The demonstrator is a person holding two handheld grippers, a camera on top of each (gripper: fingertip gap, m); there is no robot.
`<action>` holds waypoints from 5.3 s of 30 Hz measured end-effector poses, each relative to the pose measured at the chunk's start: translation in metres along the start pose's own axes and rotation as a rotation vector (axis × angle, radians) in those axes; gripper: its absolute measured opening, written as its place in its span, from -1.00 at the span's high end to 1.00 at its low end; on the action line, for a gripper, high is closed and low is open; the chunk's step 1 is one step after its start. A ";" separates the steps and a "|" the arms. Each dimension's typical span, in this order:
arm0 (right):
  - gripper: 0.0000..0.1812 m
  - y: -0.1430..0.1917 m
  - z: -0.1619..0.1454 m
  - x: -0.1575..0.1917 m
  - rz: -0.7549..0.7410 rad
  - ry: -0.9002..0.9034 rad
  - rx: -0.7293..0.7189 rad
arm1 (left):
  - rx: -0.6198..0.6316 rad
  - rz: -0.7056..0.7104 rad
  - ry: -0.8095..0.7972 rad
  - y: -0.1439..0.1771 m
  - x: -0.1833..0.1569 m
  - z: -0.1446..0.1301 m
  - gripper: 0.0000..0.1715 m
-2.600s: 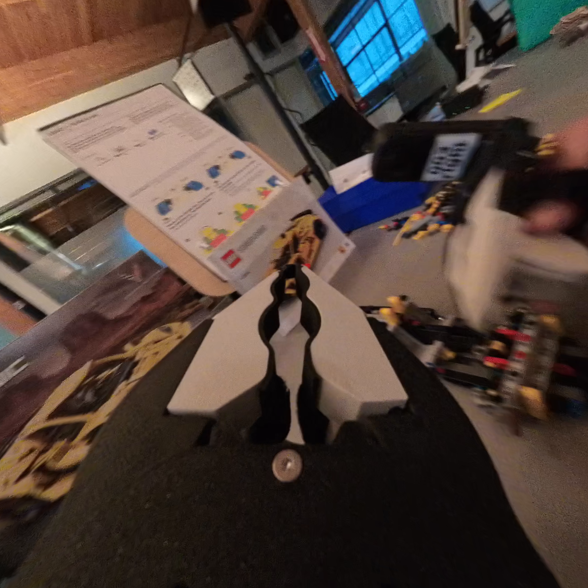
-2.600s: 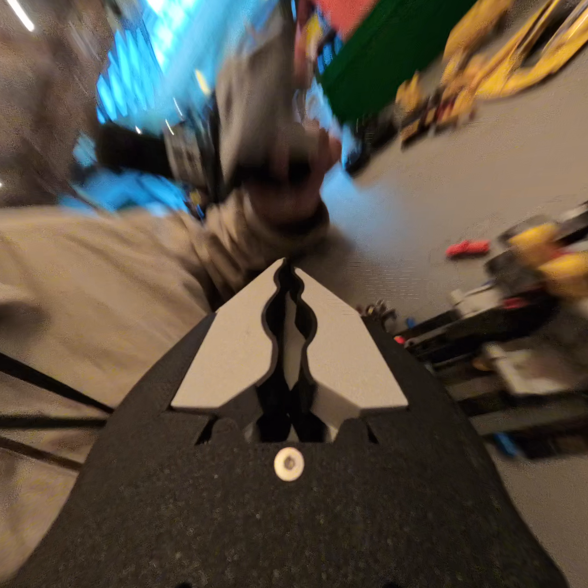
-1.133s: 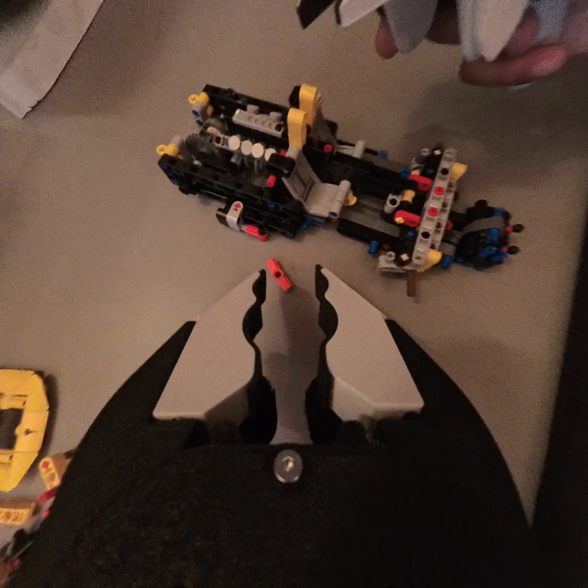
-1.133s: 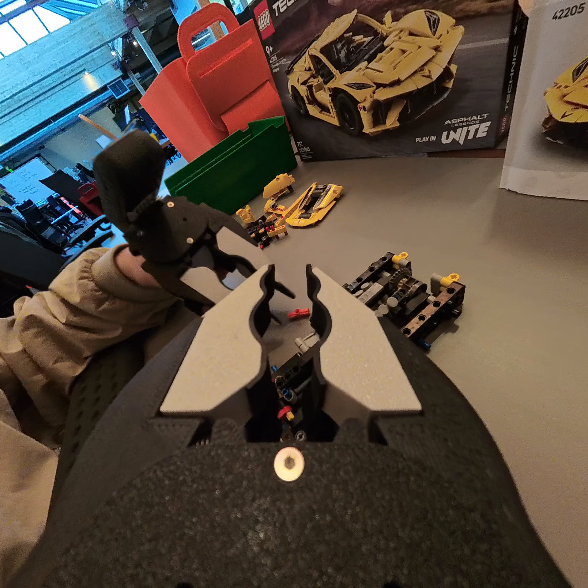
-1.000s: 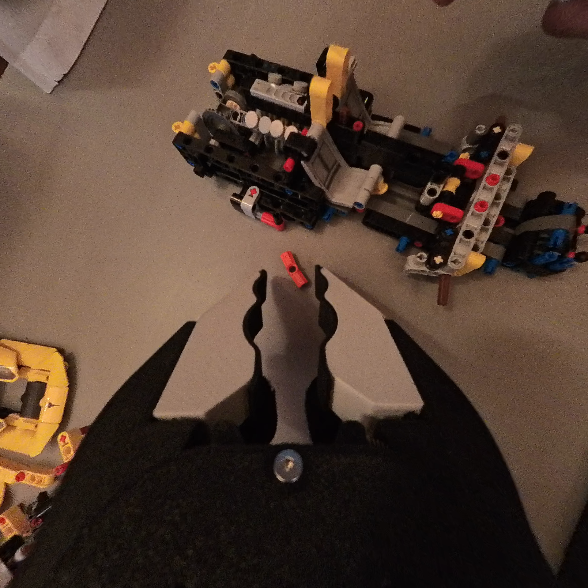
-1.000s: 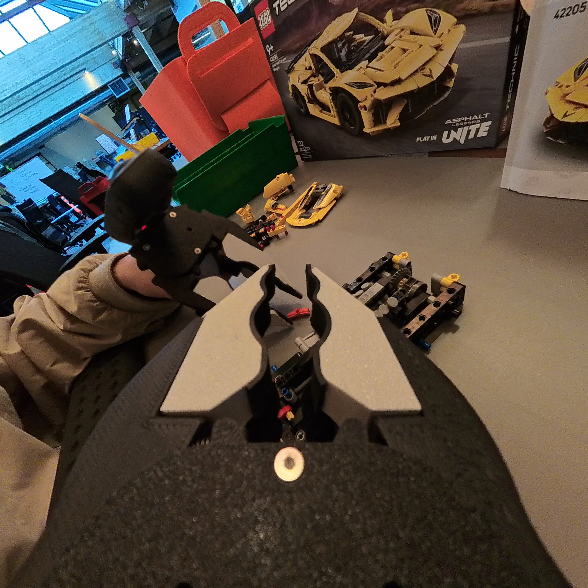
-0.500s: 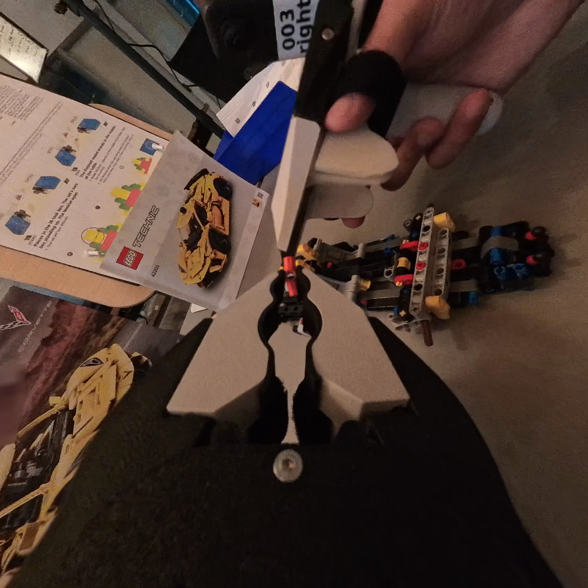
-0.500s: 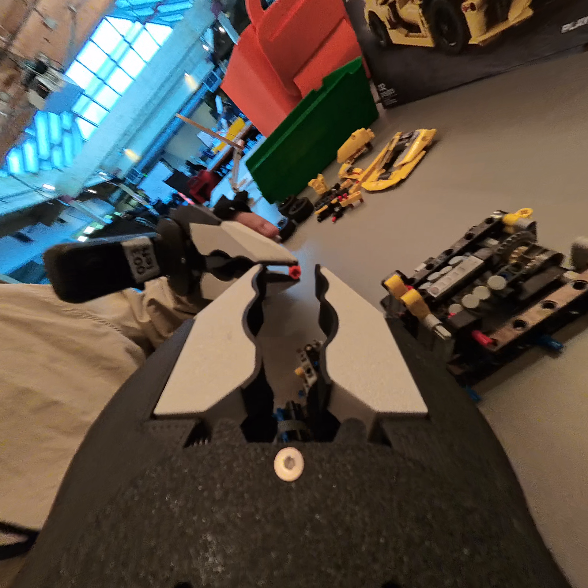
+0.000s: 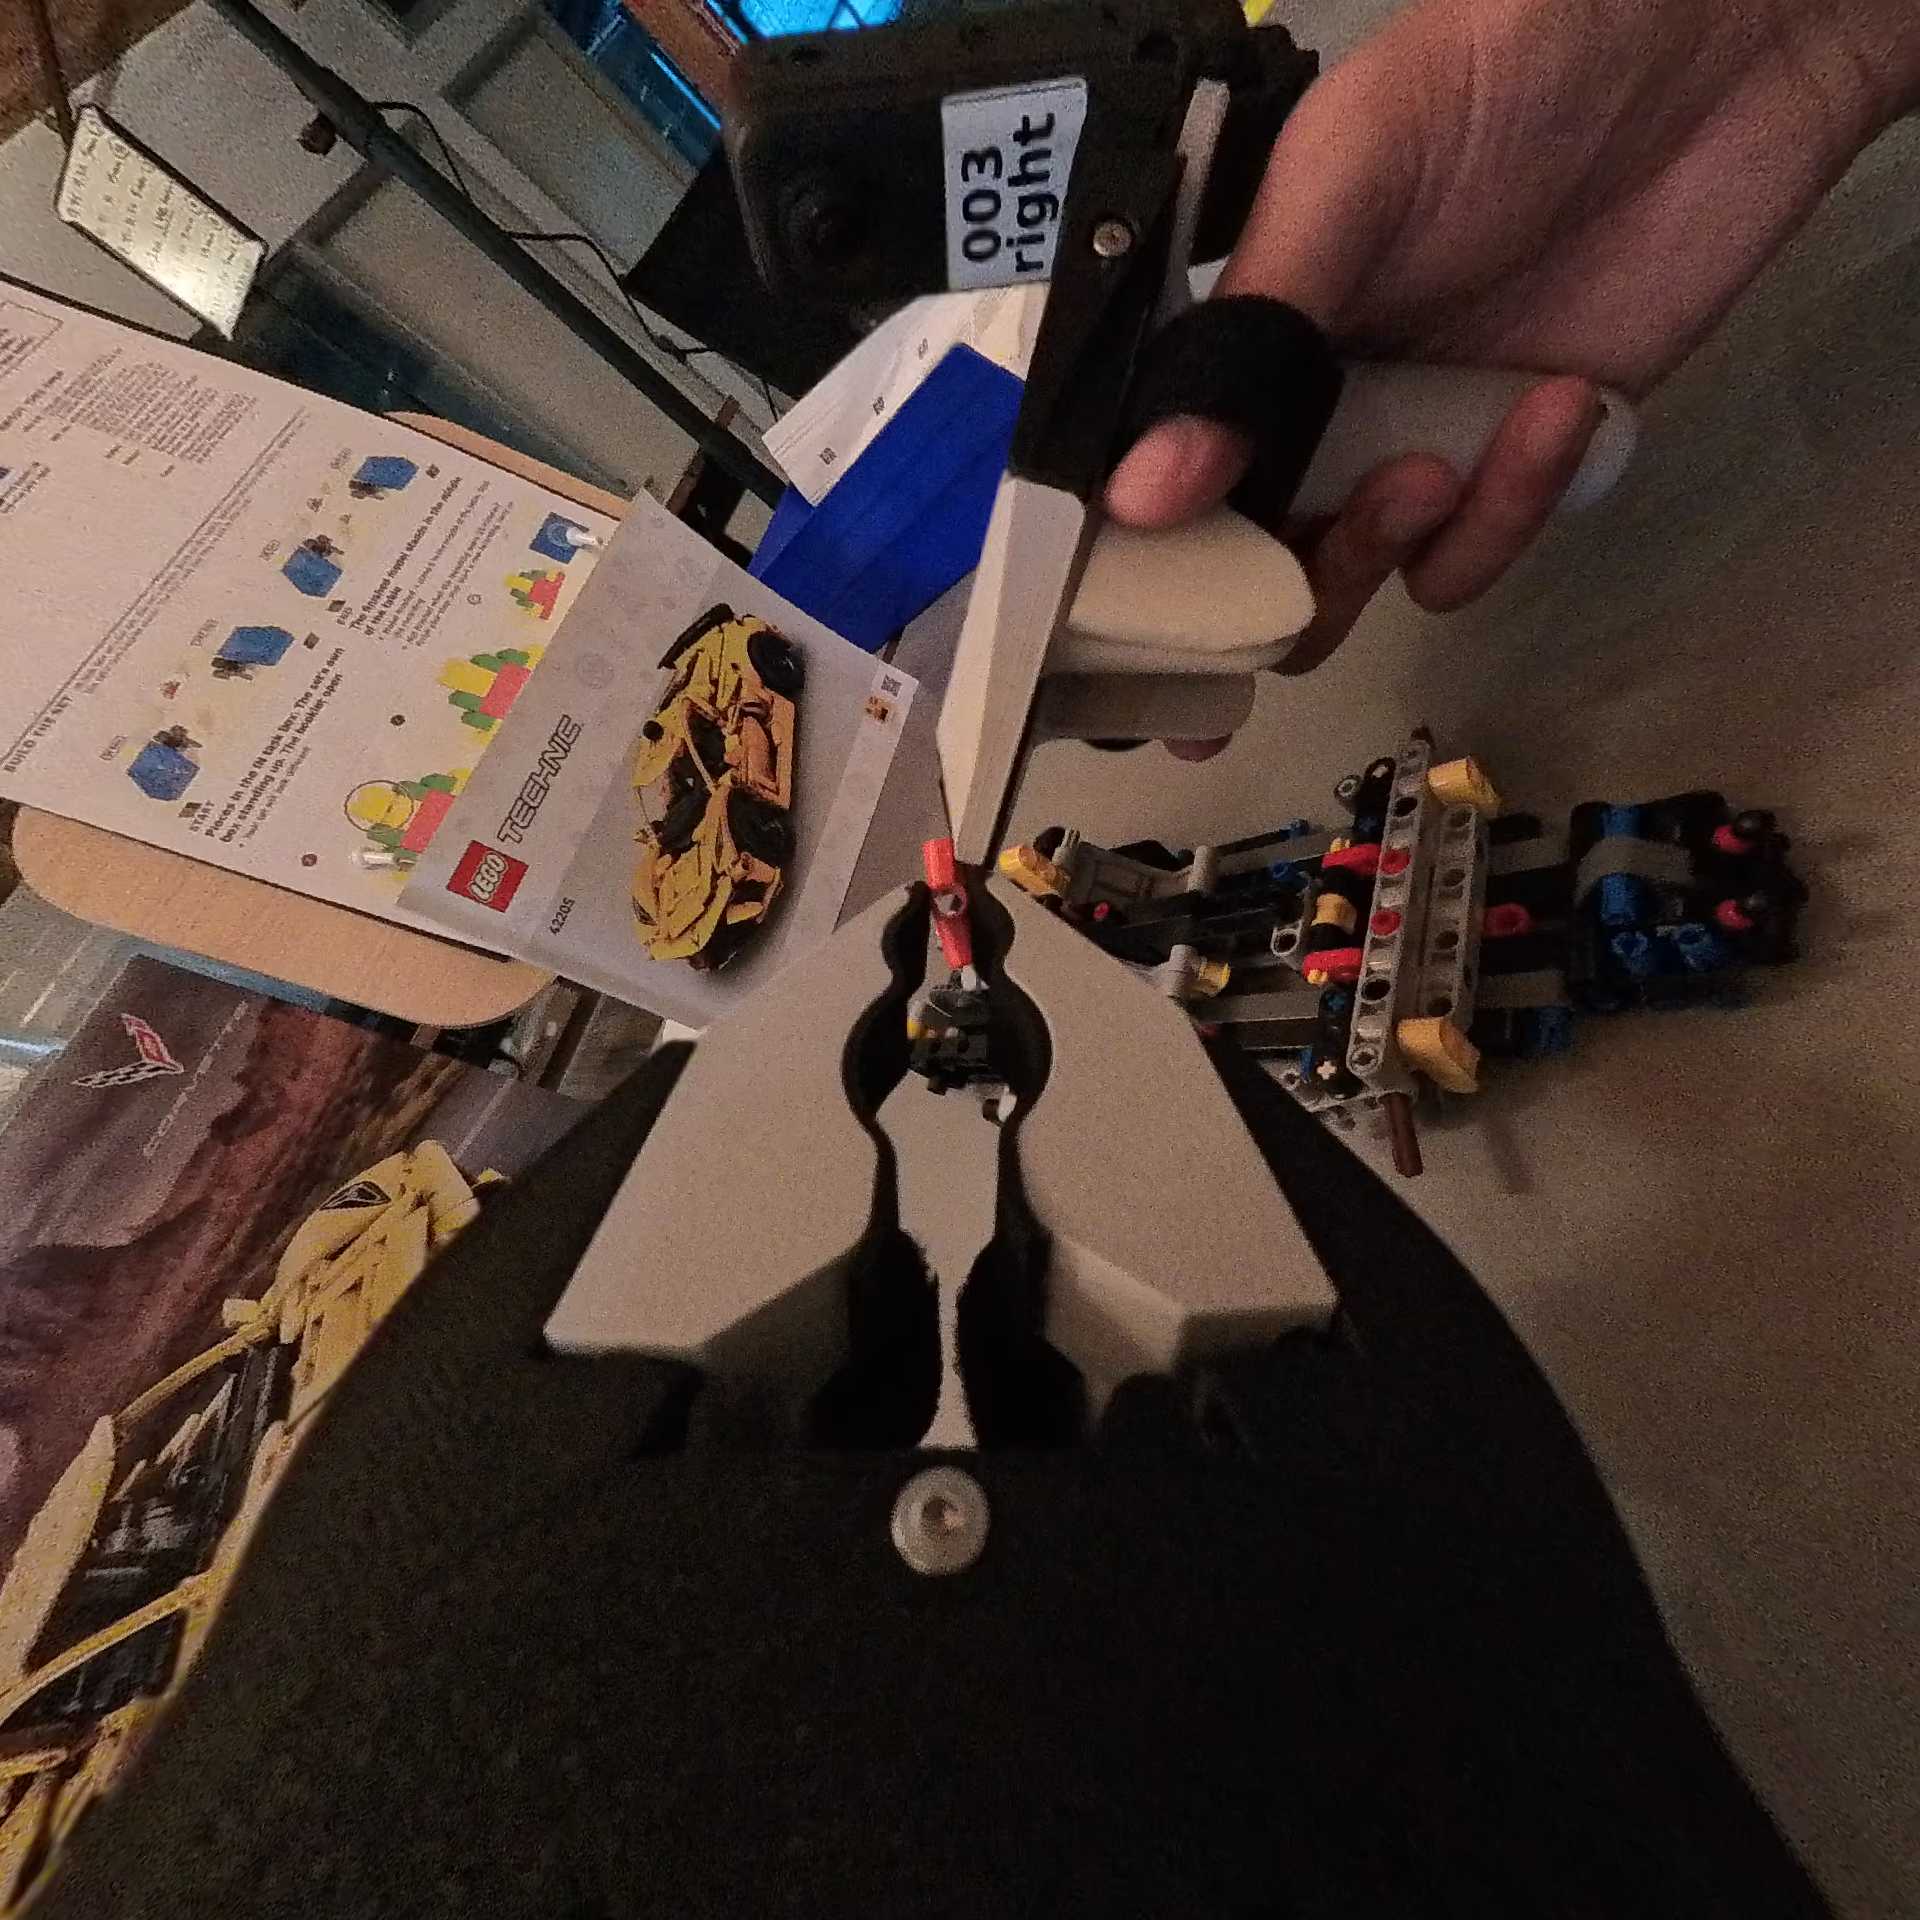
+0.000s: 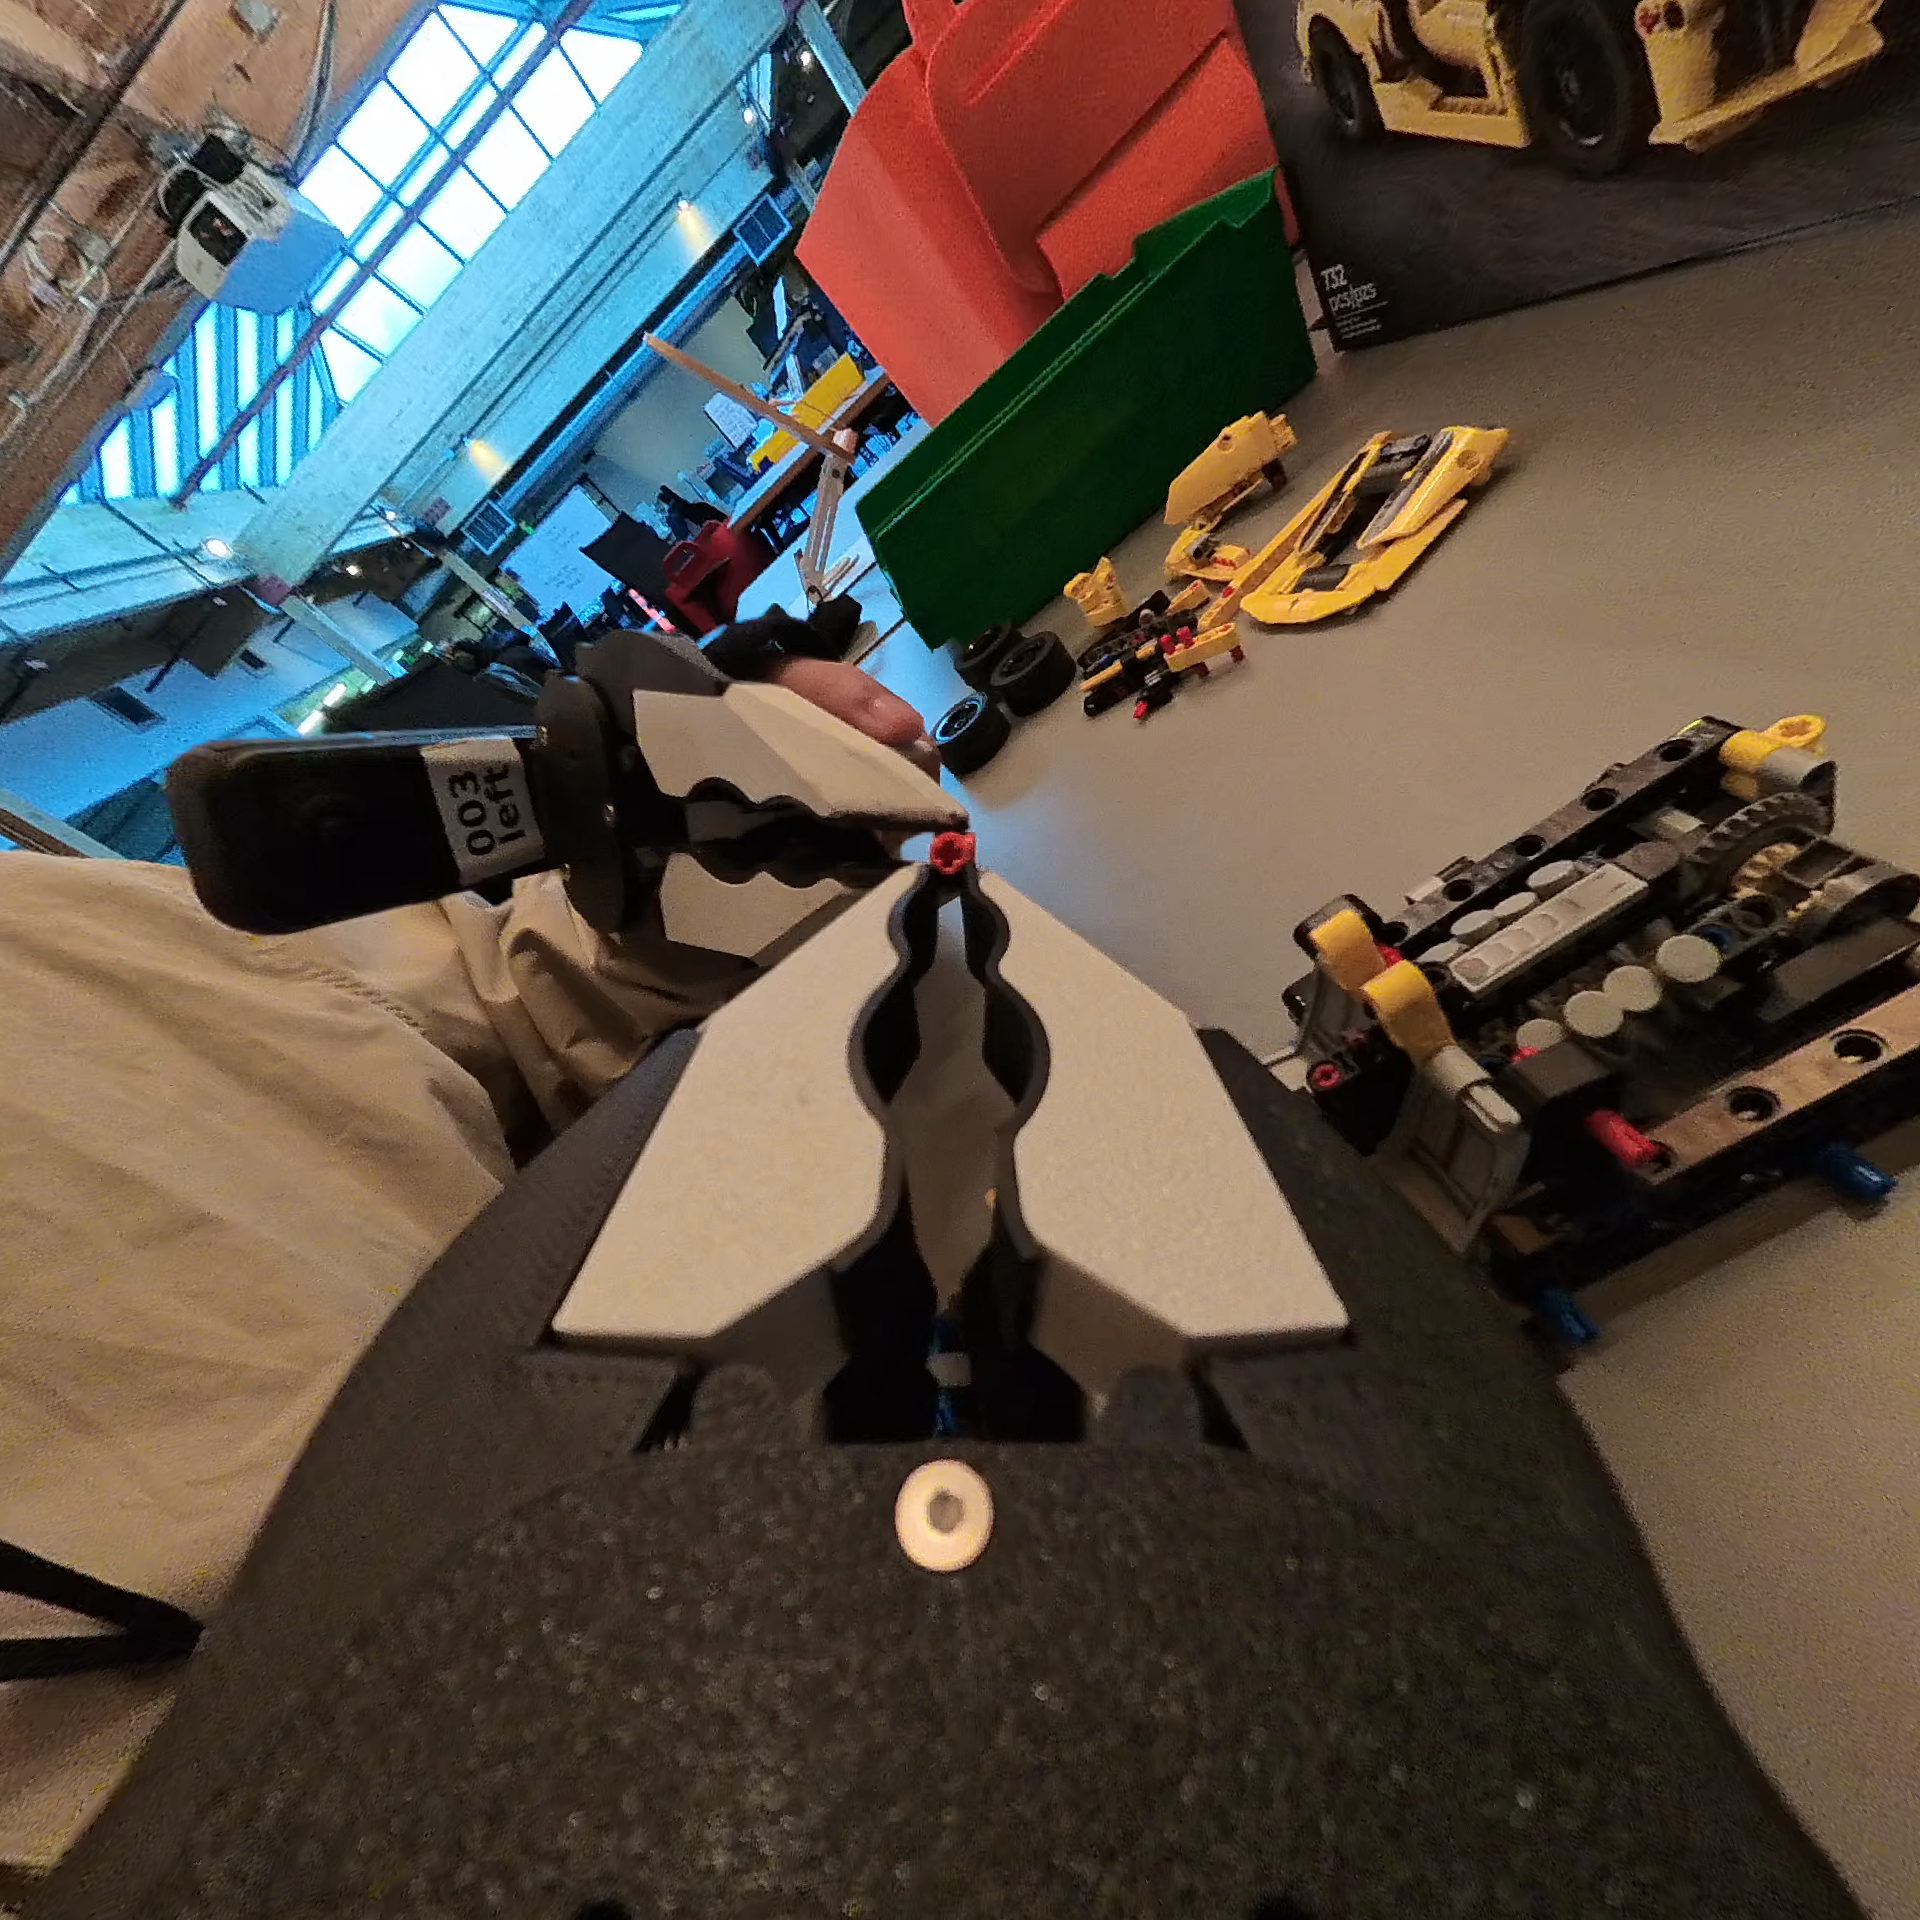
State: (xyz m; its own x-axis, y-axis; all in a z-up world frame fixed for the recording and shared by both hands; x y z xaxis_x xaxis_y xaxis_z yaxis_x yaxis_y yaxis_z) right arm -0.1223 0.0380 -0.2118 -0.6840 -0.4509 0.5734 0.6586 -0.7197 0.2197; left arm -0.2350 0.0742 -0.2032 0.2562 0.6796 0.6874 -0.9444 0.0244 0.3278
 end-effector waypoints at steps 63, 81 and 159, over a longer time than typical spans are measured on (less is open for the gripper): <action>0.55 -0.043 -0.033 -0.015 -0.612 0.608 0.548 | -0.041 -0.636 1.377 -0.045 -0.002 -0.078 0.91; 0.91 0.004 -0.009 0.002 0.201 -0.146 0.117 | -0.429 -0.426 0.599 0.000 0.000 -0.012 0.92; 0.98 0.015 -0.052 -0.024 -0.107 0.670 0.323 | -0.054 -0.639 0.684 -0.043 -0.030 -0.030 0.80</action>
State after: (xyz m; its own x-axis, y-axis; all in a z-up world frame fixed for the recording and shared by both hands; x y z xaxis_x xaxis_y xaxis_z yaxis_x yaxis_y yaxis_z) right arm -0.1118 0.0108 -0.2632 -0.7259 -0.6864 -0.0445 0.5665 -0.6332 0.5274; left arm -0.2088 0.0747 -0.2577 0.5692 0.8086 -0.1486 -0.6793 0.5644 0.4691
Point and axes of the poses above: each gripper's, where its closed fingertips meet, y back along the fingers, z out of its top, x = y × z across the jaws, the point moved 7 cm from there along y, back along the fingers, and after that the axes turned 10 degrees about -z, right-handed, at the moved point
